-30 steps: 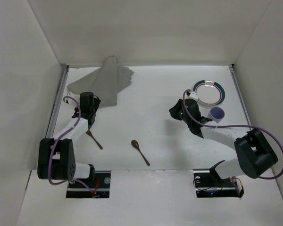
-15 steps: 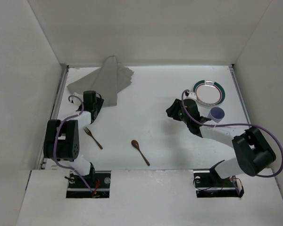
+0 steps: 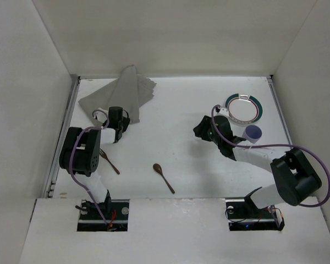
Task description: Set the dinner table for one person
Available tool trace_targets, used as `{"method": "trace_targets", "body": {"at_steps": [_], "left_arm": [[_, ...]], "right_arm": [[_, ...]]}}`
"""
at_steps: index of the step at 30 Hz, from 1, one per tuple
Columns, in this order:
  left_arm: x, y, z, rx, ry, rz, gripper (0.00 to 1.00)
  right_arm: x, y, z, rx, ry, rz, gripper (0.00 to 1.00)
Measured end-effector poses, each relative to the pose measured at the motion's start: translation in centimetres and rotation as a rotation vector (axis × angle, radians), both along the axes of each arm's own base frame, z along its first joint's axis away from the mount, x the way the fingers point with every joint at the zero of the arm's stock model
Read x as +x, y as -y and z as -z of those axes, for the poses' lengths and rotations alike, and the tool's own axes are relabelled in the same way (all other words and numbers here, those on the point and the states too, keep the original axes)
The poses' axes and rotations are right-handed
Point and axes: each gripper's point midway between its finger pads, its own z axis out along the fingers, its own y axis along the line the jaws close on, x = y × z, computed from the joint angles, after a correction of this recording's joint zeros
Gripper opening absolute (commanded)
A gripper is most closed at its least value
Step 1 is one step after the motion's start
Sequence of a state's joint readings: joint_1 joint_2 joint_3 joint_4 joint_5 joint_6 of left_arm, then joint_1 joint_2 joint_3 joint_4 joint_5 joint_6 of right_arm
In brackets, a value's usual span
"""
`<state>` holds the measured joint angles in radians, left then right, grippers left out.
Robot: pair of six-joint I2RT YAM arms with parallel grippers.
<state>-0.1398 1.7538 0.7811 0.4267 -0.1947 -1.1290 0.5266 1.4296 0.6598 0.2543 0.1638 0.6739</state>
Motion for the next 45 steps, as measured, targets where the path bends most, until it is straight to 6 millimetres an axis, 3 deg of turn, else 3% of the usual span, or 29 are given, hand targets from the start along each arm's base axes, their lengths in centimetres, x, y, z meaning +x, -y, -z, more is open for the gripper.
{"method": "trace_targets", "body": {"at_steps": [3, 7, 12, 18, 21, 23, 27, 32, 37, 41, 43, 45], "left_arm": [[-0.2, 1.5, 0.2, 0.0, -0.001, 0.036, 0.11], [-0.6, 5.1, -0.2, -0.012, 0.017, 0.121, 0.09], [-2.2, 11.5, -0.8, -0.025, 0.034, 0.276, 0.08], [-4.9, 21.0, -2.2, -0.064, 0.072, 0.501, 0.08], [-6.9, 24.9, -1.8, -0.087, 0.069, 0.609, 0.15], [-8.4, 26.9, -1.4, -0.095, 0.061, 0.678, 0.24], [-10.6, 29.1, -1.3, -0.112, 0.051, 0.771, 0.36], [-11.2, 28.9, -2.8, -0.104, 0.072, 0.821, 0.37], [-12.0, 25.9, -7.5, -0.064, 0.16, 0.832, 0.37], [-11.7, 19.7, -10.3, -0.029, 0.23, 0.706, 0.39], [-10.9, 15.2, -9.8, 0.003, 0.216, 0.592, 0.42], [-10.2, 10.1, -8.1, 0.047, 0.164, 0.454, 0.43]], "right_arm": [[-0.1, -0.1, 0.0, -0.001, 0.001, -0.003, 0.55], [-0.1, -0.3, 0.0, -0.003, 0.0, -0.011, 0.64], [-0.2, -0.6, 0.5, -0.008, -0.011, -0.019, 0.69], [-0.3, -1.0, 1.2, 0.008, -0.036, -0.027, 0.73], [-0.2, -1.1, 1.8, 0.032, -0.059, -0.025, 0.75], [-0.1, -1.1, 2.3, 0.053, -0.079, -0.022, 0.75], [0.5, -0.9, 2.1, 0.109, -0.082, -0.006, 0.75], [1.1, -0.4, 3.6, 0.158, -0.131, 0.023, 0.73], [1.3, -0.2, 5.0, 0.193, -0.18, 0.046, 0.64], [1.3, -0.7, 5.3, 0.223, -0.2, 0.043, 0.6], [1.4, -1.1, 5.2, 0.238, -0.202, 0.037, 0.58], [1.4, -1.3, 5.4, 0.249, -0.209, 0.031, 0.47]]}}
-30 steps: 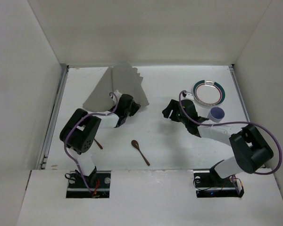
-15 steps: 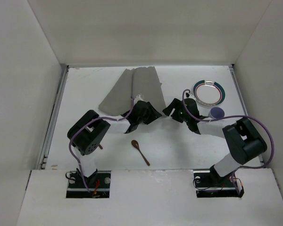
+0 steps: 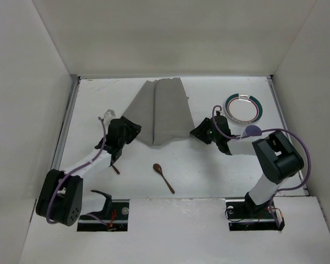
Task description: Set the dinner table for one person
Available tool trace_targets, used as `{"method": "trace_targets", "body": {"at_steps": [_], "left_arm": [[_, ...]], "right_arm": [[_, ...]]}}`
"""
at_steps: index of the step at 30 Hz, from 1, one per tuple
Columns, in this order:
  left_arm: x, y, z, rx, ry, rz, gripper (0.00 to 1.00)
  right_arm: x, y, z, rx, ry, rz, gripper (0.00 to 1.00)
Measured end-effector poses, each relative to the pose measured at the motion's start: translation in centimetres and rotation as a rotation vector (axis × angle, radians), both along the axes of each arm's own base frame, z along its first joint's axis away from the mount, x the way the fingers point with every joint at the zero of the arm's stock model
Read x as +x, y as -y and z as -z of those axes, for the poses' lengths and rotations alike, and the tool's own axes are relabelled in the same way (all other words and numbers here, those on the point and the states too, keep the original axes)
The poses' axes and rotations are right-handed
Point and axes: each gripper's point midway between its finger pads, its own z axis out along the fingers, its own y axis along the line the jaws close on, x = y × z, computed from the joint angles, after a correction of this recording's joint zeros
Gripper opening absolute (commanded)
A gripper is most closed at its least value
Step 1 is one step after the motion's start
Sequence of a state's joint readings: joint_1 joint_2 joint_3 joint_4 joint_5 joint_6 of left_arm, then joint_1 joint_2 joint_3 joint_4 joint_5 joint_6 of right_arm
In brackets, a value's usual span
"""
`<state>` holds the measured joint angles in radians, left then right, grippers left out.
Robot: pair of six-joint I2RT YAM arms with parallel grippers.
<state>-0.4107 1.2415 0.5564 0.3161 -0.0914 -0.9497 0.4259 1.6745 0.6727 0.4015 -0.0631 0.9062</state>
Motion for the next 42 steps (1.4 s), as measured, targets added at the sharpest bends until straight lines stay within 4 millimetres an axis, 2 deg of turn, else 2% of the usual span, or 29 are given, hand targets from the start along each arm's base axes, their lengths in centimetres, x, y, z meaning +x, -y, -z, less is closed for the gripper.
{"method": "trace_targets", "body": {"at_steps": [3, 5, 7, 10, 13, 15, 19, 22, 27, 32, 35, 38, 42], "left_arm": [[0.1, -6.3, 3.1, 0.055, -0.084, -0.179, 0.43], [-0.4, -9.0, 4.7, 0.078, -0.132, -0.253, 0.44], [-0.4, -10.5, 5.6, 0.088, -0.158, -0.297, 0.44], [0.1, -11.7, 6.7, 0.093, -0.175, -0.334, 0.44], [1.0, -12.4, 7.6, 0.094, -0.17, -0.361, 0.44], [1.7, -12.6, 8.2, 0.085, -0.166, -0.373, 0.44], [3.5, -12.7, 8.1, 0.07, -0.138, -0.384, 0.42], [4.1, -12.6, 8.1, 0.068, -0.131, -0.387, 0.39], [4.9, -12.7, 8.4, 0.08, -0.118, -0.4, 0.27], [6.0, -12.6, 8.8, 0.109, -0.094, -0.426, 0.09], [6.7, -12.3, 8.8, 0.117, -0.082, -0.432, 0.06], [6.7, -12.4, 8.6, 0.123, -0.076, -0.448, 0.05], [5.6, -12.4, 7.2, 0.132, -0.058, -0.455, 0.05]], "right_arm": [[-0.2, -0.2, 0.4, 0.011, -0.021, -0.003, 0.4], [-0.3, -0.2, 0.5, 0.013, -0.024, -0.004, 0.42], [-0.2, 0.0, 0.5, 0.016, -0.025, -0.001, 0.46], [0.1, 0.3, 0.3, 0.032, -0.027, 0.004, 0.5], [0.2, 0.4, 0.2, 0.042, -0.026, 0.006, 0.49], [0.2, 0.4, 0.2, 0.045, -0.028, 0.003, 0.43], [0.1, 0.2, 0.2, 0.051, -0.032, -0.003, 0.32], [0.0, 0.2, 0.3, 0.055, -0.038, -0.005, 0.25], [-0.1, 0.0, 0.3, 0.063, -0.04, -0.014, 0.16], [0.2, -0.1, 0.0, 0.081, -0.03, -0.016, 0.07], [0.4, 0.3, -0.4, 0.09, -0.024, -0.004, 0.05], [0.4, 1.5, -2.2, 0.1, 0.017, 0.028, 0.04], [-0.5, 3.8, -6.9, 0.1, 0.131, 0.094, 0.02]]}}
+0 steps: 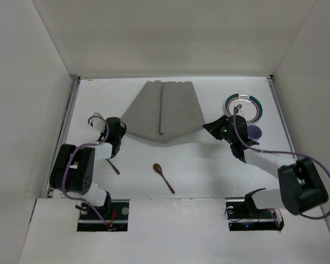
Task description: Set the dinner table for one person
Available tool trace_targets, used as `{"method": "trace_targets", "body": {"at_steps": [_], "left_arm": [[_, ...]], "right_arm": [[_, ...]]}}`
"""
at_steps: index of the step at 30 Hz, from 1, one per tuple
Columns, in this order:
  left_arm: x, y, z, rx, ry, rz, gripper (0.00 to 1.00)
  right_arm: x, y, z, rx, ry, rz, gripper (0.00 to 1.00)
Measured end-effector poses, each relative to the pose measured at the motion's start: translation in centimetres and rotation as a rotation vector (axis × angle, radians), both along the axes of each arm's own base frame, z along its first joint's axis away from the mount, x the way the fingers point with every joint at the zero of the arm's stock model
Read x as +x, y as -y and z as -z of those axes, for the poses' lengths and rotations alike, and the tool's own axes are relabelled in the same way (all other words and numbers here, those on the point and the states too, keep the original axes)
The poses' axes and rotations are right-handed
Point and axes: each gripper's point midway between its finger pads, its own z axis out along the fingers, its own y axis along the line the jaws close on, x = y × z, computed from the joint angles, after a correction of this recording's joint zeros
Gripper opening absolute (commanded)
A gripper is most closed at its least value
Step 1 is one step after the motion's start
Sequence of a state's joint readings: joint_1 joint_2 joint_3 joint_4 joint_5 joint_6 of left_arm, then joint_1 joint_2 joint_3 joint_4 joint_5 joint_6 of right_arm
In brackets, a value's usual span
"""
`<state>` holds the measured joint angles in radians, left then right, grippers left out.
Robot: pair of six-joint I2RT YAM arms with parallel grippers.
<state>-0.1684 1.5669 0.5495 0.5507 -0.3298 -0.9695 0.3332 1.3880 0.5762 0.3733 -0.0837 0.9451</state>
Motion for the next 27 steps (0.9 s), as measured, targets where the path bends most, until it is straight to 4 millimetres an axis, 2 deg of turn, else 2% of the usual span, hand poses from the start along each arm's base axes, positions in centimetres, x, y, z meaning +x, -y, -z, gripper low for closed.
{"method": "trace_targets", "body": {"at_steps": [2, 4, 12, 18, 22, 25, 27], "left_arm": [[-0.8, 0.2, -0.9, -0.001, 0.019, 0.007, 0.05], [-1.6, 0.2, -1.4, -0.003, 0.031, 0.009, 0.05], [-5.3, 0.0, -1.3, -0.012, 0.01, 0.024, 0.04], [-8.1, -0.2, -3.8, -0.013, 0.065, 0.029, 0.05], [-9.8, -1.0, -4.7, 0.017, 0.071, 0.004, 0.09], [-10.7, -1.4, -5.1, 0.043, 0.069, -0.006, 0.15], [-11.3, -1.4, -5.1, 0.056, 0.058, -0.003, 0.16]], "right_arm": [[-0.8, 1.0, -1.6, -0.01, 0.042, 0.038, 0.01], [-2.1, 1.9, -2.0, -0.031, 0.051, 0.07, 0.01], [-8.5, 3.3, 1.2, -0.185, -0.076, 0.091, 0.06], [-11.3, 3.7, 3.2, -0.258, -0.171, 0.063, 0.05], [-12.5, 4.9, 3.6, -0.3, -0.2, 0.081, 0.06], [-13.2, 5.8, 3.7, -0.329, -0.212, 0.097, 0.16], [-13.5, 6.1, 3.8, -0.345, -0.222, 0.094, 0.18]]}}
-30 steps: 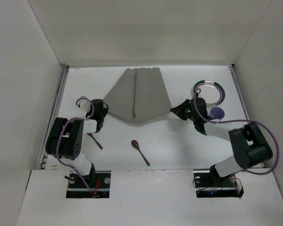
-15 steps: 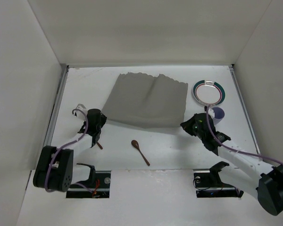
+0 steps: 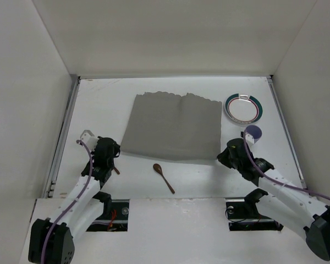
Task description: Set the dinner table for one person
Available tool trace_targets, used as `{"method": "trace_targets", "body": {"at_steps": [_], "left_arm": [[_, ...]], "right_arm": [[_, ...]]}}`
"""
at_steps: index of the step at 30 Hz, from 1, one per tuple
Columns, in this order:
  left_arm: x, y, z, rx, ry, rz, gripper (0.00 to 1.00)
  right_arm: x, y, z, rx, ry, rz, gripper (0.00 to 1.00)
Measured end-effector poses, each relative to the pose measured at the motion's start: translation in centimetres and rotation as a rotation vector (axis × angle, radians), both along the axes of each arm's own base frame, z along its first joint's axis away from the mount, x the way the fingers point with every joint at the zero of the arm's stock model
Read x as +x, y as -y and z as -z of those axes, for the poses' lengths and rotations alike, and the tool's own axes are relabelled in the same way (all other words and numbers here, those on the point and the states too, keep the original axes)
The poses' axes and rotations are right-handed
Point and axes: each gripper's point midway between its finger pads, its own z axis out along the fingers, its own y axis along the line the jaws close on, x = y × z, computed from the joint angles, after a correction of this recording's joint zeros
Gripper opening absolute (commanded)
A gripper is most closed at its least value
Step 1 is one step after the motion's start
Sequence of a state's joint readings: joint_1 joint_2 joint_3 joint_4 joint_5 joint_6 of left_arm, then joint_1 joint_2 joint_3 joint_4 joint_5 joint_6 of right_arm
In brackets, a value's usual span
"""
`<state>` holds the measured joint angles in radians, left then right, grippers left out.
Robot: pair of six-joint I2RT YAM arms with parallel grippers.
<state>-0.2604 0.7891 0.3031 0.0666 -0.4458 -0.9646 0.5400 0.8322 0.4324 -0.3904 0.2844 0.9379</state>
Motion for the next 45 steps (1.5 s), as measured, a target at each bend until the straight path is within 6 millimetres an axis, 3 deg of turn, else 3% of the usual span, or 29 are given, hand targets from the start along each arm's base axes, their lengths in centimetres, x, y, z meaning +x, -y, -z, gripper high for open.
{"method": "trace_targets", "body": {"at_steps": [5, 8, 12, 15, 18, 24, 30, 33, 35, 40, 45], "left_arm": [[-1.2, -0.2, -0.5, 0.046, -0.01, 0.009, 0.27], [-0.5, 0.3, -1.1, 0.094, -0.044, 0.034, 0.45], [2.8, 2.9, -1.9, 0.171, -0.137, 0.139, 0.5], [6.1, 5.2, -2.3, 0.216, -0.174, 0.218, 0.51], [9.1, 7.0, -2.0, 0.25, -0.198, 0.277, 0.52], [13.8, 10.7, -0.1, 0.223, -0.231, 0.406, 0.46], [14.9, 13.9, 2.3, 0.15, -0.254, 0.494, 0.44], [14.7, 13.8, 4.2, 0.094, -0.279, 0.482, 0.43], [14.1, 12.6, 5.7, 0.053, -0.294, 0.445, 0.43], [13.4, 10.2, 5.5, -0.021, -0.225, 0.355, 0.43], [10.3, 6.8, 5.6, -0.001, -0.222, 0.255, 0.45]], "right_arm": [[-0.5, 0.5, -0.2, -0.033, -0.003, -0.023, 0.5], [-0.3, 0.6, -1.0, -0.044, 0.019, -0.033, 0.52], [0.9, 1.2, -2.7, -0.081, 0.073, -0.006, 0.55], [1.9, 1.1, -2.8, -0.128, 0.081, -0.012, 0.38], [3.4, 0.0, -1.3, -0.162, 0.046, -0.049, 0.17], [4.7, -1.8, 2.7, -0.208, -0.034, -0.106, 0.12], [4.8, -4.6, 3.8, -0.179, -0.025, -0.16, 0.11], [4.5, -5.2, 4.5, -0.153, -0.028, -0.155, 0.1], [4.3, -5.4, 4.5, -0.133, -0.023, -0.145, 0.1], [3.8, -6.1, 4.5, -0.122, -0.029, -0.152, 0.18], [4.3, -6.9, 3.6, -0.141, -0.034, -0.179, 0.33]]}}
